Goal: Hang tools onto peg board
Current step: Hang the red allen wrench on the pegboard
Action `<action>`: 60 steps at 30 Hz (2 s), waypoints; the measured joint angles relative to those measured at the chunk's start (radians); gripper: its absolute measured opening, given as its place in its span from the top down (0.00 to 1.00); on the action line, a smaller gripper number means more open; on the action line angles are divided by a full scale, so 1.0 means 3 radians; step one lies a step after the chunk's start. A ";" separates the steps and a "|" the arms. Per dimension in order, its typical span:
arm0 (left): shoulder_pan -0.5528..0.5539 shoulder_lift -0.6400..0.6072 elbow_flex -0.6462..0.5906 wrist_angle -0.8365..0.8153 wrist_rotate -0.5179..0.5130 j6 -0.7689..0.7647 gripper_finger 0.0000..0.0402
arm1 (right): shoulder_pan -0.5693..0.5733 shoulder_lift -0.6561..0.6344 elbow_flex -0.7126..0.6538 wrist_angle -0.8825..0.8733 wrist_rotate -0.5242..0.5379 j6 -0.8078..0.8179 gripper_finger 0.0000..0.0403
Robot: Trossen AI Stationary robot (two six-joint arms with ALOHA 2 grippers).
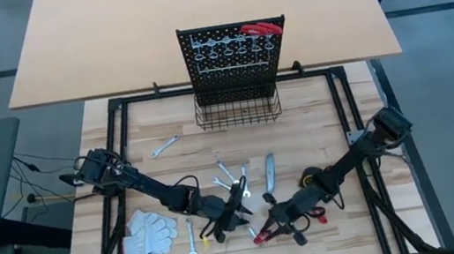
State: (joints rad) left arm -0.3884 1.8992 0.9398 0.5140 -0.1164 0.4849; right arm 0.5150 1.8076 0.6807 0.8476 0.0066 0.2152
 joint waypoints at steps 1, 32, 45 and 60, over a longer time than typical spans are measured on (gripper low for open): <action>-0.0003 0.0000 0.0000 0.0000 -0.0004 -0.0001 0.67 | -0.0016 0.0000 -0.0002 0.0042 -0.0003 0.0013 0.76; -0.0107 0.0011 0.0046 0.0221 -0.0124 -0.1221 1.00 | -0.0320 -0.0046 0.0005 0.0136 0.0319 0.0430 0.88; -0.0124 -0.0001 0.0027 0.0685 -0.0329 -0.1846 1.00 | 0.0308 -0.0924 0.0004 -0.0954 0.2011 -0.0653 0.86; 0.0057 -0.0001 0.0020 0.1223 -0.0114 -0.2168 1.00 | 0.0821 -0.0991 0.0334 -0.1743 0.2745 -0.1528 0.55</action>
State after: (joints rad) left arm -0.3714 1.8988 0.9459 0.8808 -0.1505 -0.1656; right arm 0.7612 1.5102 0.7811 0.3246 0.8300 -0.2431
